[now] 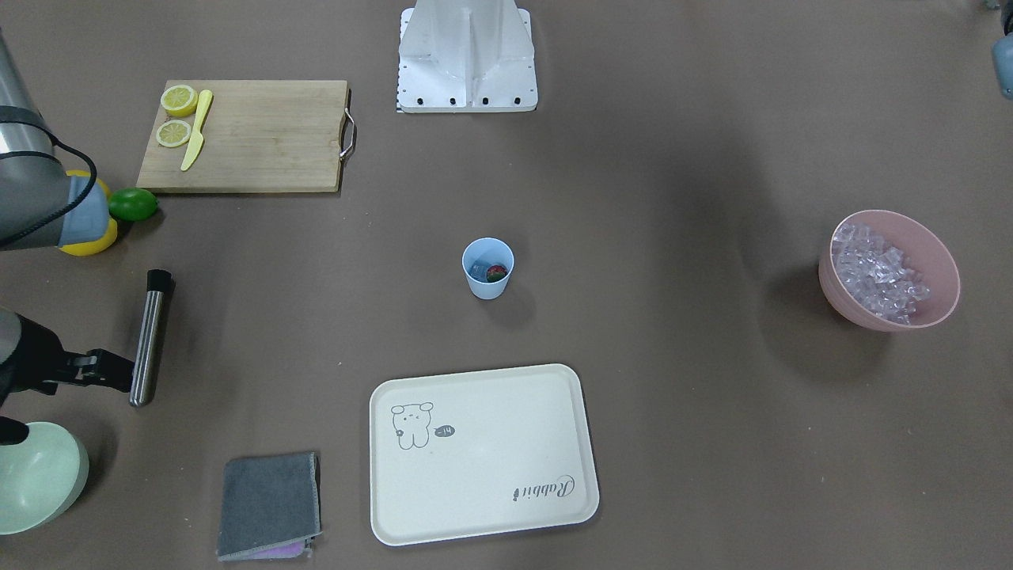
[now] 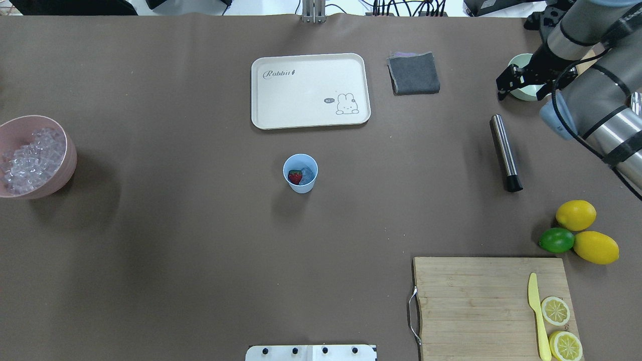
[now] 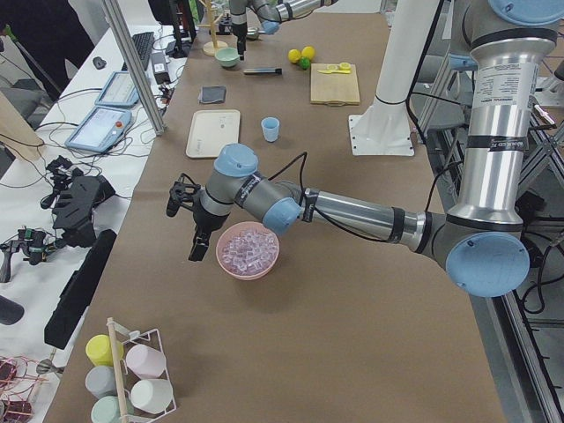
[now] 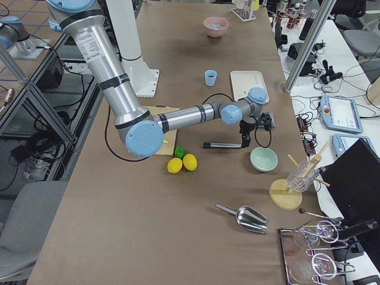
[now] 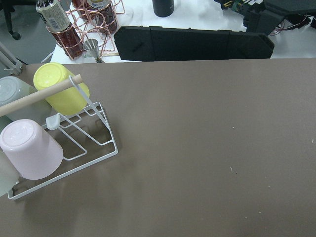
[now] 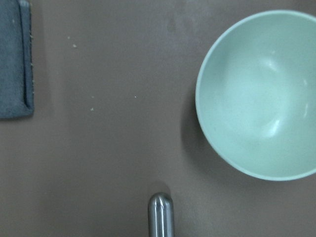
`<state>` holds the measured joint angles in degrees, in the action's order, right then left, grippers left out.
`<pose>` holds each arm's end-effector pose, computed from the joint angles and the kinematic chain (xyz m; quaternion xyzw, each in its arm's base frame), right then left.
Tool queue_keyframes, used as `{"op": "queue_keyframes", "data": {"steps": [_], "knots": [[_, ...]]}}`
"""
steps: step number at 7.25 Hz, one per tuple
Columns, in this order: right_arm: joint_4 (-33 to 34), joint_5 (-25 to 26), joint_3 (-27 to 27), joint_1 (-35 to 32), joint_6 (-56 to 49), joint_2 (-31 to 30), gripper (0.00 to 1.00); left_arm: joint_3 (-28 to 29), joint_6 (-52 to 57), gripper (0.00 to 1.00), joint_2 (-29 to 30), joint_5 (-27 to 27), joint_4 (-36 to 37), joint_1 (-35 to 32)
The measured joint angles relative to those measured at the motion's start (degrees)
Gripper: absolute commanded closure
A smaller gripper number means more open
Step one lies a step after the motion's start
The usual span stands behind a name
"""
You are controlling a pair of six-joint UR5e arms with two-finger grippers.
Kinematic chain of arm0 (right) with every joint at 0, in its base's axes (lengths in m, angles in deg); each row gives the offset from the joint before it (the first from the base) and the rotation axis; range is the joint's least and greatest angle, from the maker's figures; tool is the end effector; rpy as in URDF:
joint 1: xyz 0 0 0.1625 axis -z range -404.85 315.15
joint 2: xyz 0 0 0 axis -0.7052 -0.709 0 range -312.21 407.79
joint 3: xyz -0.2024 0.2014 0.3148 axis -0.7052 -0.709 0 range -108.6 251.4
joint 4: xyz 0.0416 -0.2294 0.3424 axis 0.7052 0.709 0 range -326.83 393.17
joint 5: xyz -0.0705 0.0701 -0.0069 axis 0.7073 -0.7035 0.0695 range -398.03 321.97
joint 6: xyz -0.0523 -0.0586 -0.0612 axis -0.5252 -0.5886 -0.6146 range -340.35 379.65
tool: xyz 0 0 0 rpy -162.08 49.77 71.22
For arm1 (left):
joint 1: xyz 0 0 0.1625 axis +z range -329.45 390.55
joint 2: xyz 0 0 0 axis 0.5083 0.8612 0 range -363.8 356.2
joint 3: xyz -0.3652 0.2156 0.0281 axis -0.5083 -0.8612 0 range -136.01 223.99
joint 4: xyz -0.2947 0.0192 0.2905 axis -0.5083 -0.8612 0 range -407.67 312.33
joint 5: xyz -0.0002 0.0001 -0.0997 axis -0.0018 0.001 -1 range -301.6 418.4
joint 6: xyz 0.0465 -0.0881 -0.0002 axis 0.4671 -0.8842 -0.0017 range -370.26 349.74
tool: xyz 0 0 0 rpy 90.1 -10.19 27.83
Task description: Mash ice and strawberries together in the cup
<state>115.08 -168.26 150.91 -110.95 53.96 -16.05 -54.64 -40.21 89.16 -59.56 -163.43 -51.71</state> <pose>-0.2152 -0.6559 0.4675 0.0052 -0.3882 0.0129 0.9215 -0.0132 -0.5455 0.5176 0.2201 0.3170 -0.1012 0.9170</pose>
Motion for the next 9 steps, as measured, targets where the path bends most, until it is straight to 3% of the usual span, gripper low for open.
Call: {"op": "queue_keyframes", "data": {"steps": [2,4,6,9], "knots": [[12.4,-3.74,12.56,-7.72,-9.18,-4.9,0.0,-0.07,3.2,0.02,0.41,-2.83,0.31,-0.16],[24.47,-3.86,23.63,-16.81,-26.64,-15.12,0.0,0.1,7.47,0.02,0.45,-7.01,1.42,-0.43],[27.2,-2.69,26.57,-24.84,-41.83,-24.89,0.0,0.04,8.52,0.02,0.29,-8.24,0.95,-0.64],[27.3,3.12,26.44,-28.32,-46.14,-29.34,0.0,0.38,8.82,0.02,-1.23,-8.14,-3.11,-0.77]]}}
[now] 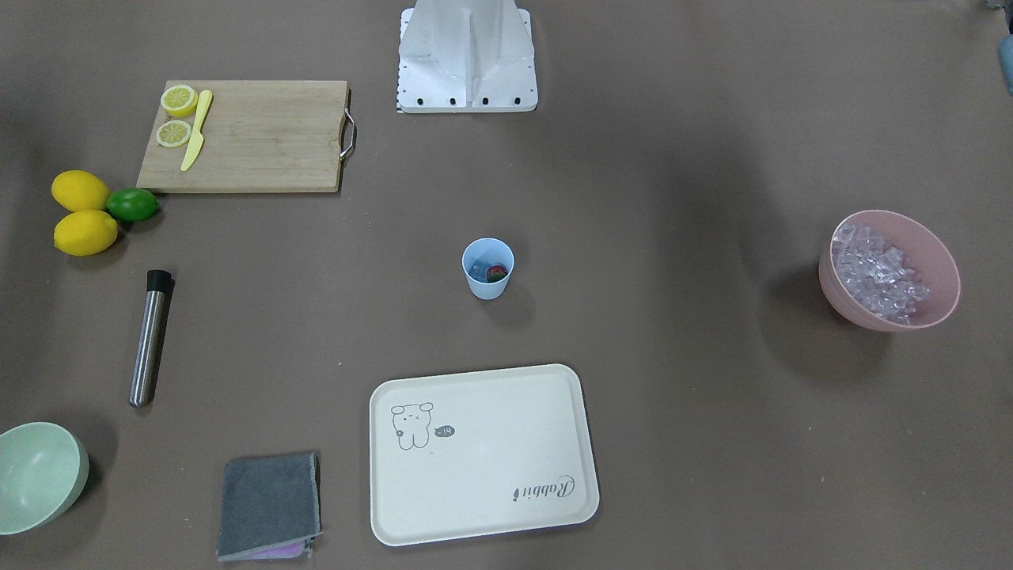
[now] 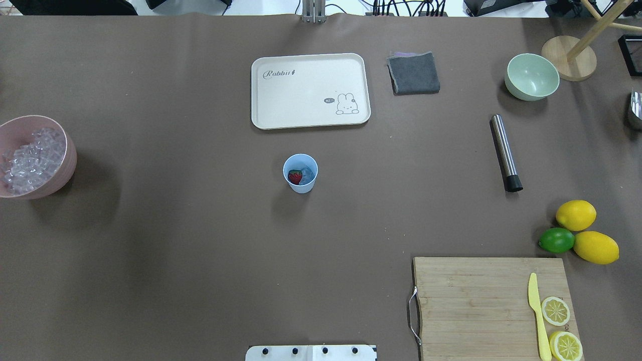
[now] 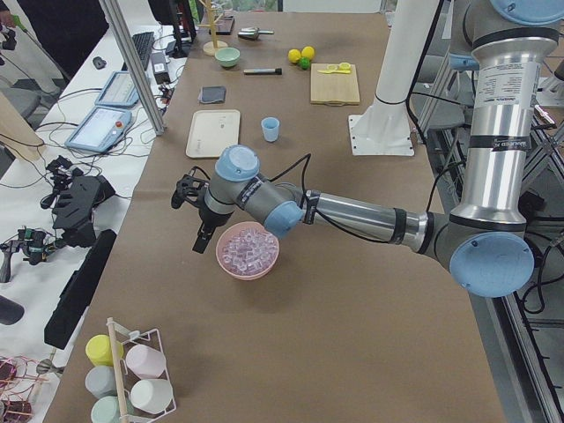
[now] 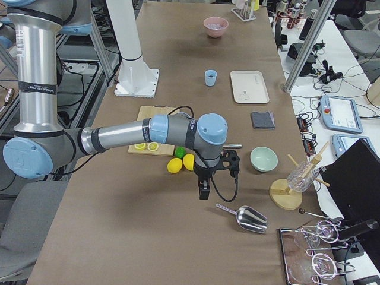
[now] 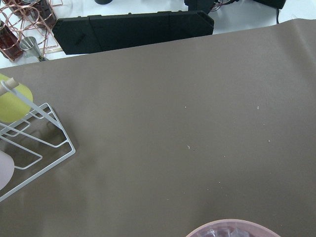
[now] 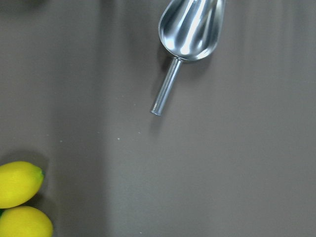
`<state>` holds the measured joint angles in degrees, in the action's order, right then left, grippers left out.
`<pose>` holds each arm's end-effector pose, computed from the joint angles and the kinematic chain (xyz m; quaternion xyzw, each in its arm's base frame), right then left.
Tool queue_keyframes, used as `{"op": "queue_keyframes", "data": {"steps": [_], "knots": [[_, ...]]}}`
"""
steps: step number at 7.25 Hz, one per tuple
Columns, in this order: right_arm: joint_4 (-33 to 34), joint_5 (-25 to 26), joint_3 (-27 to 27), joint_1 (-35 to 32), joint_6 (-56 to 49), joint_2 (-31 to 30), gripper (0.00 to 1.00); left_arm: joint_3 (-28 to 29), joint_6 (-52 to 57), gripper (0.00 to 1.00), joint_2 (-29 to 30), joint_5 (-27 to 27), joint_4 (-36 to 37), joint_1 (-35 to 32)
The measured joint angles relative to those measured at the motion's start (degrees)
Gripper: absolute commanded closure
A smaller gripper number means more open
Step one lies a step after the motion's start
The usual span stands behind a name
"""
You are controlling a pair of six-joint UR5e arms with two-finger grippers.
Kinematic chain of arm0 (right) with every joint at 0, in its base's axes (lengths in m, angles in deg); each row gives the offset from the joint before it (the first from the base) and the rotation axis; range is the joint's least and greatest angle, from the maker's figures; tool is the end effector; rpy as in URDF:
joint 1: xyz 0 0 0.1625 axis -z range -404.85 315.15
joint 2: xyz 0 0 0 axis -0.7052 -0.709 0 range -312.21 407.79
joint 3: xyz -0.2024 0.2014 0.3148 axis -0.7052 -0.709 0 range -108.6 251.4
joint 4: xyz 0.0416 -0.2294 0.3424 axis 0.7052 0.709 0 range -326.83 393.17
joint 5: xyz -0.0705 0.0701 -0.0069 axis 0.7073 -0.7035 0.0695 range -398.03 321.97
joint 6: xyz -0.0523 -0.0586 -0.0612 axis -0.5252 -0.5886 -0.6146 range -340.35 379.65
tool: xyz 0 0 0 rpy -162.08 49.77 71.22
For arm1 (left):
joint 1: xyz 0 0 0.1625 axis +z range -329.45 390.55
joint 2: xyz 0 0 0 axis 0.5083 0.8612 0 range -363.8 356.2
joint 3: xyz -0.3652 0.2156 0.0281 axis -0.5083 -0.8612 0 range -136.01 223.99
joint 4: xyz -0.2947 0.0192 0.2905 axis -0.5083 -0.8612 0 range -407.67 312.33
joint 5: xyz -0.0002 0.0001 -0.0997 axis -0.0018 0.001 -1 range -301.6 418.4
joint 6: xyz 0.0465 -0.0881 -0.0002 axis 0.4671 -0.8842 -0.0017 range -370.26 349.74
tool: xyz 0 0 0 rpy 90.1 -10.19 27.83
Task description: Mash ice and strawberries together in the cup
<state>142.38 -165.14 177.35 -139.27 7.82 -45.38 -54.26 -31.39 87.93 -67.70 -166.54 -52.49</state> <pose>0.1076 -0.4422 0.5902 -0.0077 -0.3221 -0.0433 0.9457 -0.0101 -0.5324 0.5195 0.2358 0.3602 -0.0084 0.9025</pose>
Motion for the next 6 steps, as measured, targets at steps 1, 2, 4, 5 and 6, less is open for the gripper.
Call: {"op": "queue_keyframes", "data": {"steps": [1,2,4,5,6], "knots": [[-0.02,2.95,-0.73,-0.07,-0.26,0.29,0.0,0.13,0.05,0.02,-0.84,0.09,-0.32,-0.01],[-0.08,4.02,-1.91,-0.07,-0.21,0.51,0.0,0.38,0.07,0.02,-1.9,0.01,-0.26,-0.01],[-1.84,1.59,-3.67,-0.06,0.06,0.27,0.0,1.13,1.27,0.02,-4.14,-2.66,0.17,-0.71],[-3.19,-0.58,-4.83,-0.06,0.13,0.04,0.0,1.23,4.83,0.02,-6.03,-6.25,0.57,-3.06],[-4.16,-1.78,-5.63,-0.07,0.15,-0.03,0.0,1.28,9.08,0.02,-7.74,-9.08,1.34,-6.35]]}}
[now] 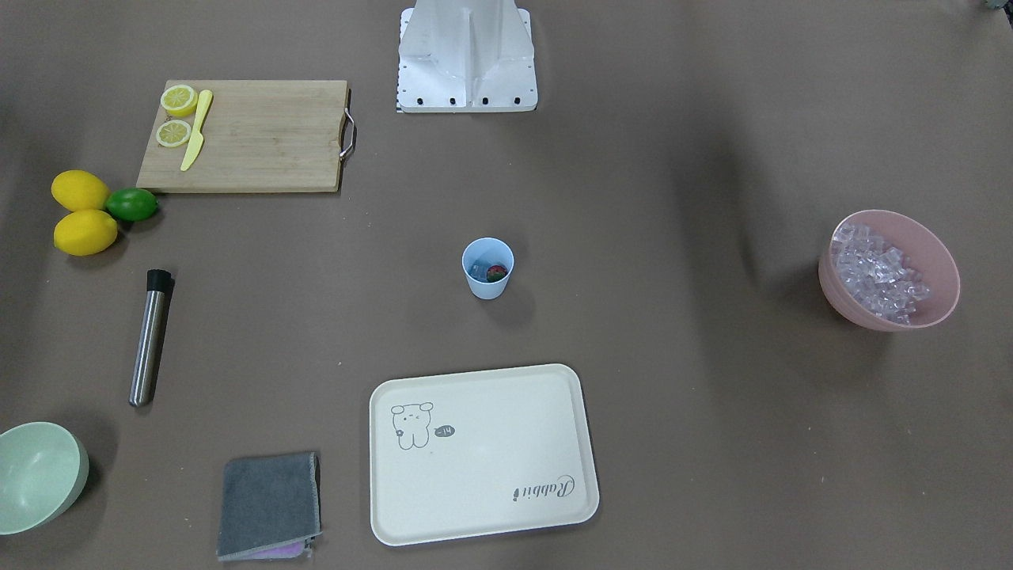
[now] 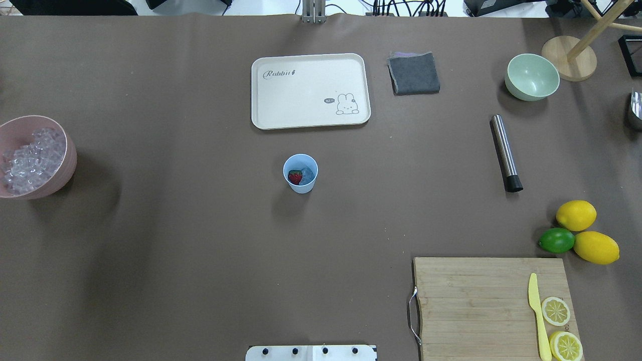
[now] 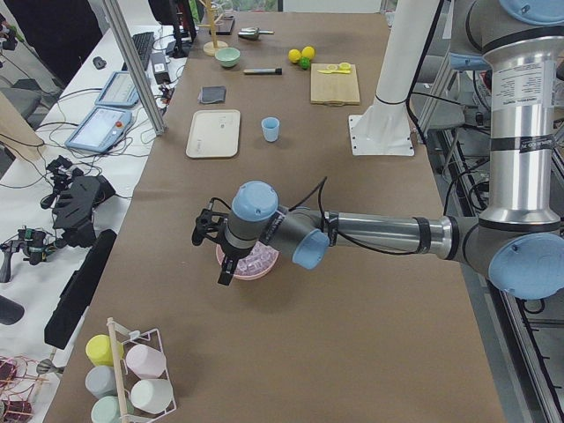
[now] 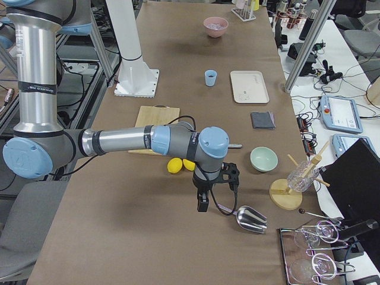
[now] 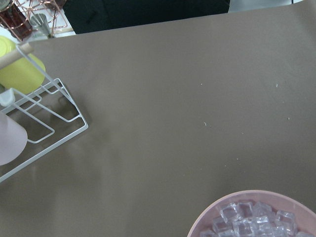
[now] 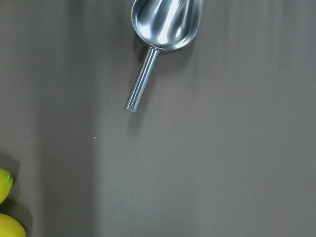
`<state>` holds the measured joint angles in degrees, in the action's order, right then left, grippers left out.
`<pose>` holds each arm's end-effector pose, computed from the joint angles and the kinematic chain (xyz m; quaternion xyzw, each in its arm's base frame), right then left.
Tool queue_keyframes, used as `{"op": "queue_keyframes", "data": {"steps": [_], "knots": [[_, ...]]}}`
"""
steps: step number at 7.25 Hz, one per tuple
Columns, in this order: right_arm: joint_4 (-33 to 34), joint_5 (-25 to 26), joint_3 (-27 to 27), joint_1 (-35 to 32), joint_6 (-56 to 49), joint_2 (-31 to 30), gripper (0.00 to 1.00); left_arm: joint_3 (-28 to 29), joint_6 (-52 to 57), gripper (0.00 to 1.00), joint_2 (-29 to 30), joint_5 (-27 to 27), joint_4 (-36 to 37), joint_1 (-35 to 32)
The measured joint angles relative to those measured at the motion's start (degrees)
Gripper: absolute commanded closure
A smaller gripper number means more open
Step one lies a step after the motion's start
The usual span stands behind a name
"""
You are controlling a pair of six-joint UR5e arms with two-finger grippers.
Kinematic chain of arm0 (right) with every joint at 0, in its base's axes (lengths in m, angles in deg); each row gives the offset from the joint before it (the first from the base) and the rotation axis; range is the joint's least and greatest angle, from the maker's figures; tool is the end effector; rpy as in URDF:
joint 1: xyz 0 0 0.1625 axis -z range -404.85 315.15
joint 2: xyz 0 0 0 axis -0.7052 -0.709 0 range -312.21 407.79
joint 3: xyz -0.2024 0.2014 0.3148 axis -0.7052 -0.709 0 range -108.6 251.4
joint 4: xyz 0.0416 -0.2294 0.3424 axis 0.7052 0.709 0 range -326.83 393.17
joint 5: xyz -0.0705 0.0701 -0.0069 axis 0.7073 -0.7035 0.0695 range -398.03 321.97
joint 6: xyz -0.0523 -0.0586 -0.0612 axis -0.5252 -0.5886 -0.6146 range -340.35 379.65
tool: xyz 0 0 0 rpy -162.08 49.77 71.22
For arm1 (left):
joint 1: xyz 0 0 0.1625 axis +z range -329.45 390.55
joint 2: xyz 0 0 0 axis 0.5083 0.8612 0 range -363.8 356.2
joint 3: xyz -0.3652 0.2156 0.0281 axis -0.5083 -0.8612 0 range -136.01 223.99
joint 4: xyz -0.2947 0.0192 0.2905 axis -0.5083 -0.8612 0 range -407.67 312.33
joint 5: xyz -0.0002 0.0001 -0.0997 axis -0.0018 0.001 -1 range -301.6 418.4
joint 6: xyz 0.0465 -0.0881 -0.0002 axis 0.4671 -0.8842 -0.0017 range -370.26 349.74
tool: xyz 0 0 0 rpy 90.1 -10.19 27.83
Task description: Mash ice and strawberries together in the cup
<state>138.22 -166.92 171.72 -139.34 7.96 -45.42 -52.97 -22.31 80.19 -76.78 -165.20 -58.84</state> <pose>0.1061 -0.4465 0.6288 -0.0178 -0.3380 -0.0360 0.9403 -0.0576 -0.4694 0.5929 0.1847 0.3951 0.0047 0.8999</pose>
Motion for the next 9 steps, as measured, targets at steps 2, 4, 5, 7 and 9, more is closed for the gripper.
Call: {"op": "queue_keyframes", "data": {"steps": [2,4,5,7,9], "knots": [[-0.81,-0.57,-0.49,-0.06,0.01,-0.04,0.0,-0.28,4.3,0.02,-1.52,-1.64,2.22,-3.91],[-0.99,-0.65,-0.38,-0.19,-0.02,-0.03,0.0,-0.58,4.97,0.02,-1.07,-0.86,5.02,-3.93],[-1.02,-0.68,-0.3,-0.22,0.0,0.09,0.0,-0.7,5.08,0.02,-0.8,0.69,6.03,-3.39],[-1.05,-0.76,-0.1,-0.25,0.07,0.5,0.0,-0.69,5.24,0.02,-0.76,3.21,6.62,-2.81],[-1.07,-0.85,0.11,-0.25,0.08,0.73,0.0,-0.39,5.28,0.02,-0.74,3.87,6.7,-2.74]]}}
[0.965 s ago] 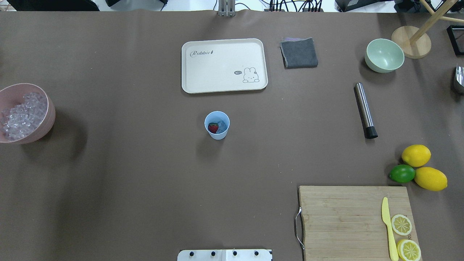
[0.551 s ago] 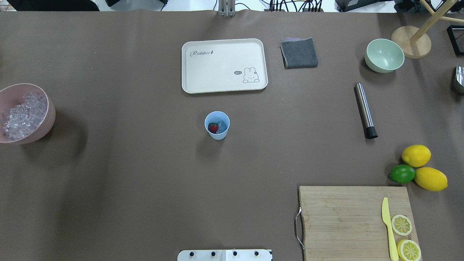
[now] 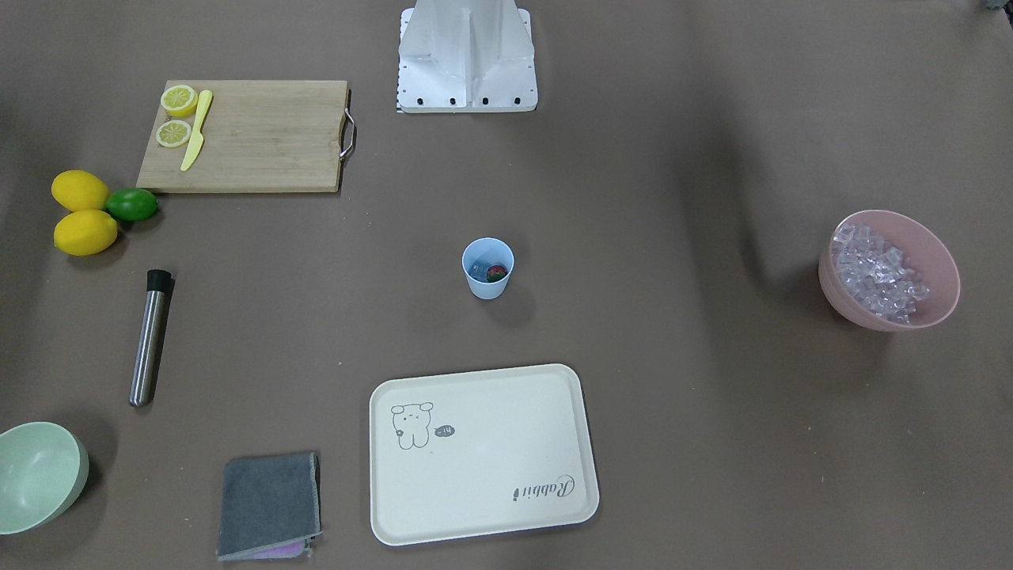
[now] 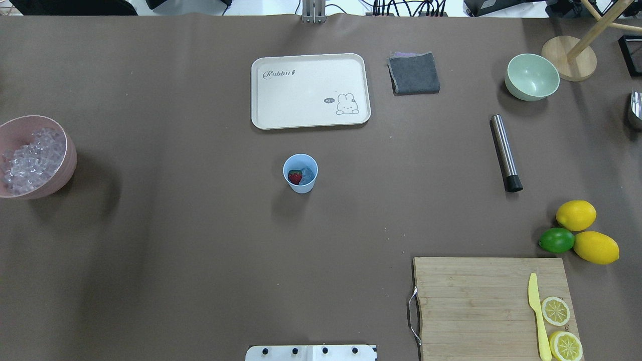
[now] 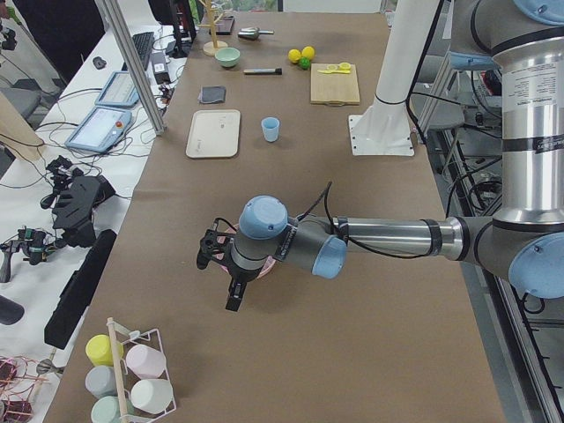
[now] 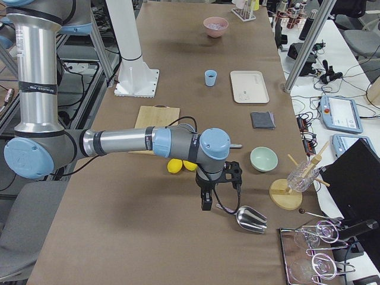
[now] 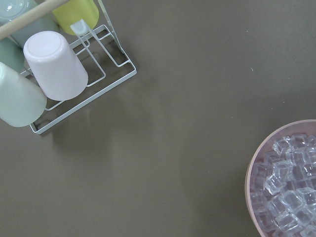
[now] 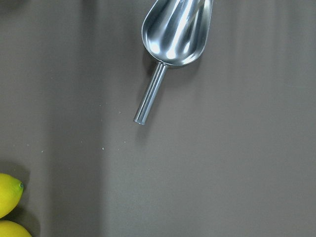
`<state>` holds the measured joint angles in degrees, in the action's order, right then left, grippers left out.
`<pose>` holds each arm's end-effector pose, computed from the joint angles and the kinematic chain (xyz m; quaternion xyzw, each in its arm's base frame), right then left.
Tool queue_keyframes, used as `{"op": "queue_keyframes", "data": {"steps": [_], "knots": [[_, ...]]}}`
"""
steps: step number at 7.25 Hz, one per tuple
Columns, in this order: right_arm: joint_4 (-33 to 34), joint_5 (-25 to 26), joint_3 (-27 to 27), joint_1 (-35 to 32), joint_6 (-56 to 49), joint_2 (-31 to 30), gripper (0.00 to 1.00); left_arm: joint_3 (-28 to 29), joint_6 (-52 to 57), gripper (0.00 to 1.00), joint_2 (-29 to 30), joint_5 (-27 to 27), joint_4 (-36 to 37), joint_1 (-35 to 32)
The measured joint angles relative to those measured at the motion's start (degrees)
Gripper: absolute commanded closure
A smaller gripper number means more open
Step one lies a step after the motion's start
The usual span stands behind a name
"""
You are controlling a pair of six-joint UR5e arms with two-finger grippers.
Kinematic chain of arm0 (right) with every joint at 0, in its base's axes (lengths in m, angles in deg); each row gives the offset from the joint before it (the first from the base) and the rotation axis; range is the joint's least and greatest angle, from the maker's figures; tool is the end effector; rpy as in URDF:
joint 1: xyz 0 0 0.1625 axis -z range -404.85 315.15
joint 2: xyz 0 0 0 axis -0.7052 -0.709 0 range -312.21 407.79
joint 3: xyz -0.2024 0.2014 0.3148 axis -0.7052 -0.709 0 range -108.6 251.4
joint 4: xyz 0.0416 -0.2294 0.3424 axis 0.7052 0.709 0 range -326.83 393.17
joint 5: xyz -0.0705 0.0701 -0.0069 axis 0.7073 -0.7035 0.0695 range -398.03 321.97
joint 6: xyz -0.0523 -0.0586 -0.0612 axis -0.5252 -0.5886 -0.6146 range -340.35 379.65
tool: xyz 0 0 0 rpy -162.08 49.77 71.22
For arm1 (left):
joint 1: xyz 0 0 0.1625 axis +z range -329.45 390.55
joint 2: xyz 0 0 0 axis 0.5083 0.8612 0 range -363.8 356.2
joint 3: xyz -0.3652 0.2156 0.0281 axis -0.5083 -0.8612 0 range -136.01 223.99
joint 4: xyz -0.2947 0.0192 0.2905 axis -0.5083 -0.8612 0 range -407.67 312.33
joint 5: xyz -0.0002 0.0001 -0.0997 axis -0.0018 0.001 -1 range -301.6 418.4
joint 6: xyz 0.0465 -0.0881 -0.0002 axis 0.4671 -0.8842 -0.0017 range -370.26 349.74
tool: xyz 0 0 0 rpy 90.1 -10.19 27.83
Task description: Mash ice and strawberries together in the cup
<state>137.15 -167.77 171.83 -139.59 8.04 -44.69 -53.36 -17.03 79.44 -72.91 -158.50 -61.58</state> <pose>0.1075 -0.4538 0.6195 -0.0006 -0.3430 -0.0383 0.9385 -0.0846 -0.4595 0.6138 0.1597 0.3533 -0.0061 0.9217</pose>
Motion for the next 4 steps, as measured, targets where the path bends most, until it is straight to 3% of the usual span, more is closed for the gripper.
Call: {"op": "queue_keyframes", "data": {"steps": [4], "knots": [[0.0,-0.4,0.39,0.0,-0.08,0.19,0.0,0.23,0.01,0.02,0.05,0.59,0.01,0.02]]}}
